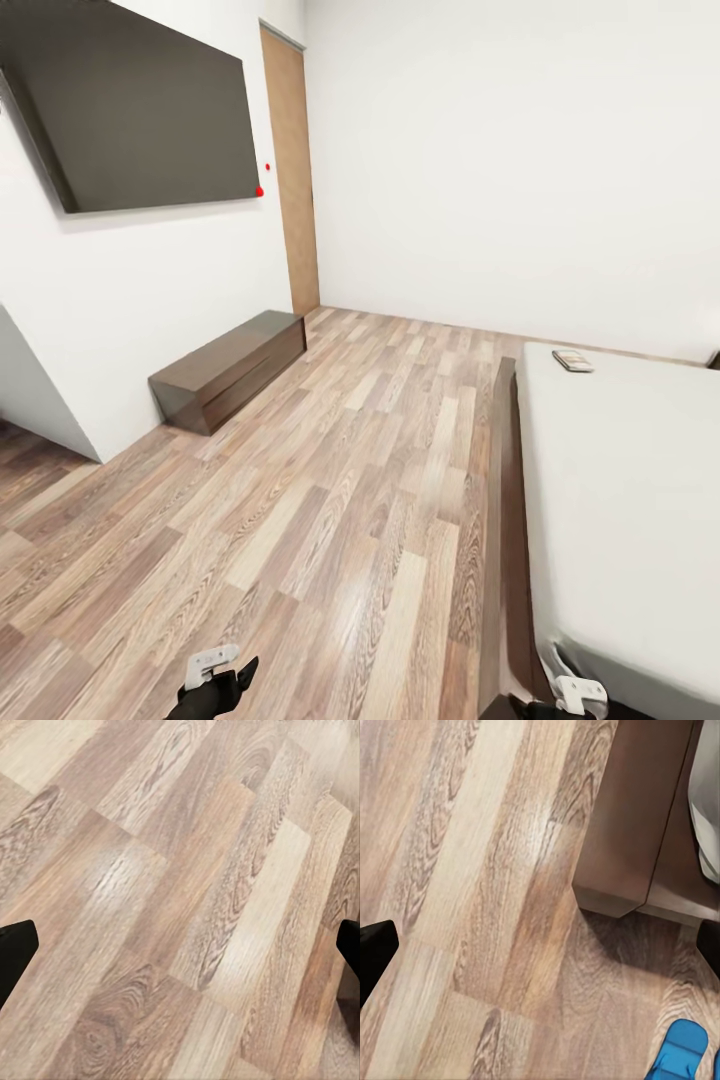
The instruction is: In the bedroom, move the book from the bed onto either nightstand, and place the two sandals side by side next to the bed.
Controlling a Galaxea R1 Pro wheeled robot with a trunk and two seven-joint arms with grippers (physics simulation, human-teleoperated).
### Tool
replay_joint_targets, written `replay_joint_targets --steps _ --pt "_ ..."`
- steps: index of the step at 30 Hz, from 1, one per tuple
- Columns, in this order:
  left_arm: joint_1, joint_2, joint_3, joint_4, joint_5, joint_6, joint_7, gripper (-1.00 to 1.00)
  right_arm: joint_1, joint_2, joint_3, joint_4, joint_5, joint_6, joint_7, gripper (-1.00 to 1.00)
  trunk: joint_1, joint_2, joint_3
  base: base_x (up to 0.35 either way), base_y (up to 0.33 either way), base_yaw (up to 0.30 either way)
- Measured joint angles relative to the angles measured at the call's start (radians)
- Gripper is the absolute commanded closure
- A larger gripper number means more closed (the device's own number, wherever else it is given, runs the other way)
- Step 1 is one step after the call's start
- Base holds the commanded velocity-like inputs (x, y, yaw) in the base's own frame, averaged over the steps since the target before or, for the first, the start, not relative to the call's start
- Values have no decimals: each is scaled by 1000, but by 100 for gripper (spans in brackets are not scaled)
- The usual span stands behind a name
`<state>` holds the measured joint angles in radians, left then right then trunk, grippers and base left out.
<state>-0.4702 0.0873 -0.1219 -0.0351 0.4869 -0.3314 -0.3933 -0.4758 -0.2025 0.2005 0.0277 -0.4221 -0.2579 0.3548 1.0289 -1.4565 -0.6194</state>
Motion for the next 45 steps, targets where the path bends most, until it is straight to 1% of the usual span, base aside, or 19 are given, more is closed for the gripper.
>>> replay_joint_targets --steps 38,45 --pt "0 0 0 0 0 0 0 -100 0 0 0 0 2 0 0 -100 0 0 61 0 0 0" --pt "0 0 0 0 0 0 0 -100 0 0 0 0 2 0 0 -100 0 0 65 6 0 0"
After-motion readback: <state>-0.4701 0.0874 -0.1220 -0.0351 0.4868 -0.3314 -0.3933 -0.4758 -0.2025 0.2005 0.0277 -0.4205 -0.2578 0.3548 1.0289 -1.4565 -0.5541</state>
